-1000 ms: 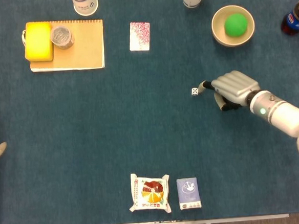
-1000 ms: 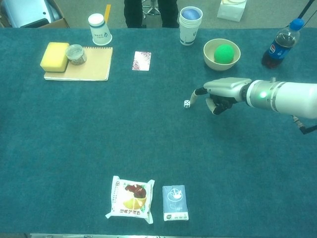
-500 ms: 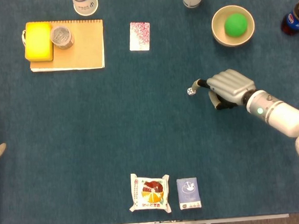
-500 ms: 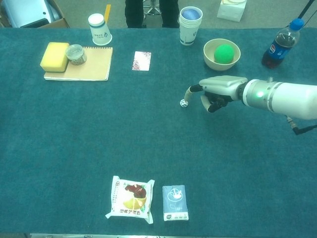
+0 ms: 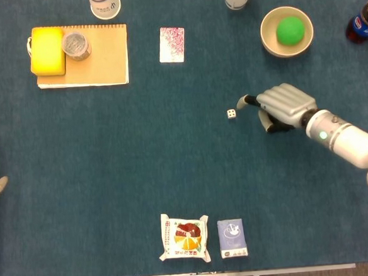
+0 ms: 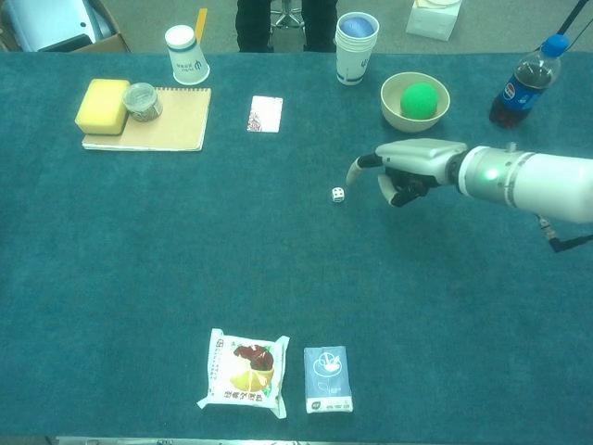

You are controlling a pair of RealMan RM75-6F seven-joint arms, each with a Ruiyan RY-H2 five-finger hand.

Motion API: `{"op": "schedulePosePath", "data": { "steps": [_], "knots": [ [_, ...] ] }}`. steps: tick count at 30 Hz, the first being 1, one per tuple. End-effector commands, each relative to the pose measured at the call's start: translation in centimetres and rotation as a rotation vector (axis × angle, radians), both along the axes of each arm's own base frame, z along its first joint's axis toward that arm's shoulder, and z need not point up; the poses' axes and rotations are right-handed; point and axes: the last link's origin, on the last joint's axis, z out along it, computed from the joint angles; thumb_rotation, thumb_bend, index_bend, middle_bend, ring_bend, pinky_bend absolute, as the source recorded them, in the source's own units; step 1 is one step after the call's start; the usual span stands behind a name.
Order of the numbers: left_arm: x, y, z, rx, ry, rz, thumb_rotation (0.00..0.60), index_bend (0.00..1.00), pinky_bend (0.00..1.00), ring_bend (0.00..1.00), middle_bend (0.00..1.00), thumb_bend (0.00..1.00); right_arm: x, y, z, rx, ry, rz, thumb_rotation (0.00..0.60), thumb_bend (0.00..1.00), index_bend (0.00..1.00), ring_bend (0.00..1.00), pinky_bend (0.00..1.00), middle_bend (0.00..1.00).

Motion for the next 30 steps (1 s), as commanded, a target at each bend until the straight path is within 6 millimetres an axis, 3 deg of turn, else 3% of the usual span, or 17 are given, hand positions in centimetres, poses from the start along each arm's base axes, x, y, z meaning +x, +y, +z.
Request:
{"op": "schedulePosePath", "data": {
  "steps": [1, 4, 7, 12, 18, 25, 30],
  "knots": [
    [0.1, 0.1, 0.1, 0.0, 0.002, -0.004, 0.6, 0.36, 0.61, 0.35, 0.34, 0.18, -0.8, 0.2, 1.3, -0.047, -0.008, -0.003, 0.6, 1.0, 0.23, 1.0, 1.0, 1.0],
    [0.3, 0.3, 0.1, 0.001, 0.006, -0.015, 0.6, 0.36, 0.61, 0.35, 0.34, 0.18, -2.2, 0.8, 3.0, -0.089, -0.015, -0.028, 0.6, 1.0, 0.23, 0.96, 1.0, 1.0],
    [1.0, 0.7, 0.1, -0.007, -0.007, -0.034, 0.6, 0.36, 0.61, 0.35, 0.34, 0.18, -3.9, 1.4, 5.1, -0.127, -0.003, -0.061, 0.6, 1.0, 0.21, 0.86, 1.0, 0.99],
    [2.7, 1.4, 0.1, -0.05, -0.066, -0.086, 0.6, 0.36, 0.61, 0.35, 0.34, 0.18, -6.2, 3.1, 8.5, -0.211, 0.042, -0.102, 0.6, 1.0, 0.19, 0.68, 1.0, 0.83],
    [5.3, 3.2, -0.1, -0.082, -0.044, -0.185, 0.6, 0.36, 0.61, 0.35, 0.34, 0.18, -8.6, 6.8, 12.6, -0.341, 0.111, -0.162, 0.6, 1.0, 0.2, 0.52, 0.95, 0.69],
    [7.5, 5.0, -0.6, -0.09, 0.0, -0.267, 0.6, 0.36, 0.61, 0.35, 0.33, 0.18, -10.2, 12.3, 16.4, -0.525, 0.14, -0.233, 0.6, 1.0, 0.45, 0.4, 0.84, 0.5],
    [8.4, 5.7, -0.9, -0.068, 0.048, -0.29, 0.6, 0.38, 0.61, 0.34, 0.3, 0.18, -11.2, 16.3, 18.0, -0.65, 0.097, -0.31, 0.6, 1.0, 0.49, 0.39, 0.82, 0.48]
  ]
}}
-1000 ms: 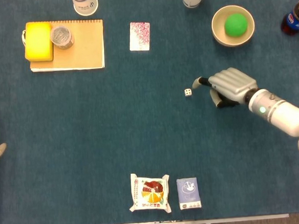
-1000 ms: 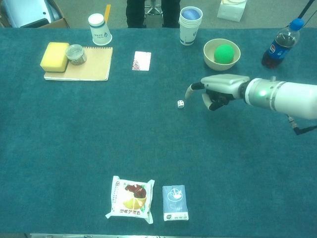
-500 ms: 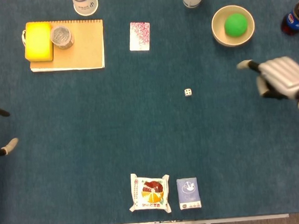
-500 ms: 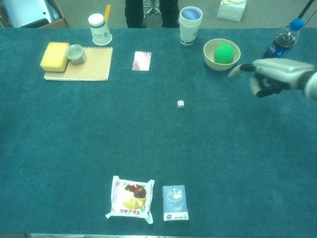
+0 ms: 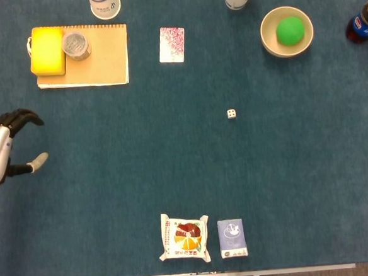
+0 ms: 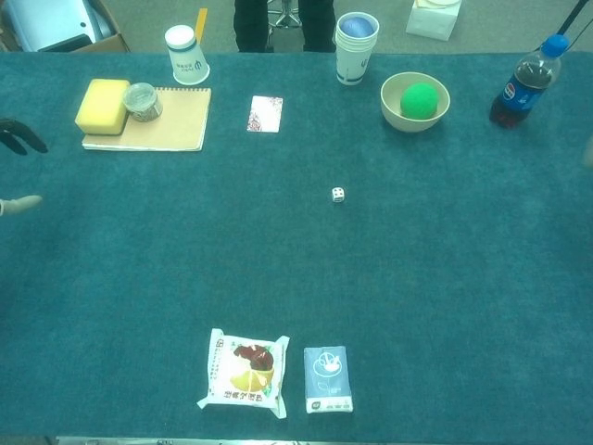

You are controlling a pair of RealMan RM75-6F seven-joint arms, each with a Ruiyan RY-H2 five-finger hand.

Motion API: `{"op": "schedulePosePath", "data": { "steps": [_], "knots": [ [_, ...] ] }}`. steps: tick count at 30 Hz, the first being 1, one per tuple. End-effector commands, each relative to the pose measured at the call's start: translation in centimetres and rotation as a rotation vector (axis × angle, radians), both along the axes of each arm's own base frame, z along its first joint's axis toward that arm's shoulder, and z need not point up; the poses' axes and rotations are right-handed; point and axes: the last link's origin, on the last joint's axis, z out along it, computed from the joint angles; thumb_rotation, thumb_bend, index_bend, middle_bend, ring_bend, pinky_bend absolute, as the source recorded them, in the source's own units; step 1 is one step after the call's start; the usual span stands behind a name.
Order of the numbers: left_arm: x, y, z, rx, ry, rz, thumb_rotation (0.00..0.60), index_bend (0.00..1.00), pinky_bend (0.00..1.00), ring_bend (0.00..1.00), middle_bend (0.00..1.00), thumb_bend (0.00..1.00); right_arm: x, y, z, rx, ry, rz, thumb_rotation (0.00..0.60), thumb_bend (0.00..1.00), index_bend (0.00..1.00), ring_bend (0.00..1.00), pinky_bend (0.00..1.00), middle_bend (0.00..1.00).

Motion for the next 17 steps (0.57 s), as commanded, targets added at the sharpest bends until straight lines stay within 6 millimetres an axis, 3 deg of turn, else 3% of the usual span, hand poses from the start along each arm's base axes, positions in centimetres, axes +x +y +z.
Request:
{"op": "schedulePosePath", "data": {
  "steps": [1, 6, 17],
  "knots": [
    [0.8, 0.5, -0.1, 0.02, 0.012, -0.017, 0.6, 0.38, 0.61, 0.34, 0.3, 0.18, -0.7, 4.2, 1.6, -0.104, -0.053, -0.065, 0.6, 1.0, 0.49, 0.39, 0.82, 0.48],
    [1.5, 0.6, -0.1, 0.03, 0.013, -0.024, 0.6, 0.39, 0.61, 0.34, 0.3, 0.18, -1.1, 6.2, 2.7, -0.189, -0.08, -0.061, 0.6, 1.0, 0.49, 0.39, 0.81, 0.48],
    [1.4, -0.2, -0.4, 0.009, 0.02, -0.032, 0.6, 0.39, 0.61, 0.34, 0.29, 0.18, -1.7, 8.4, 2.7, -0.26, -0.073, -0.097, 0.6, 1.0, 0.49, 0.39, 0.81, 0.48]
  ]
}}
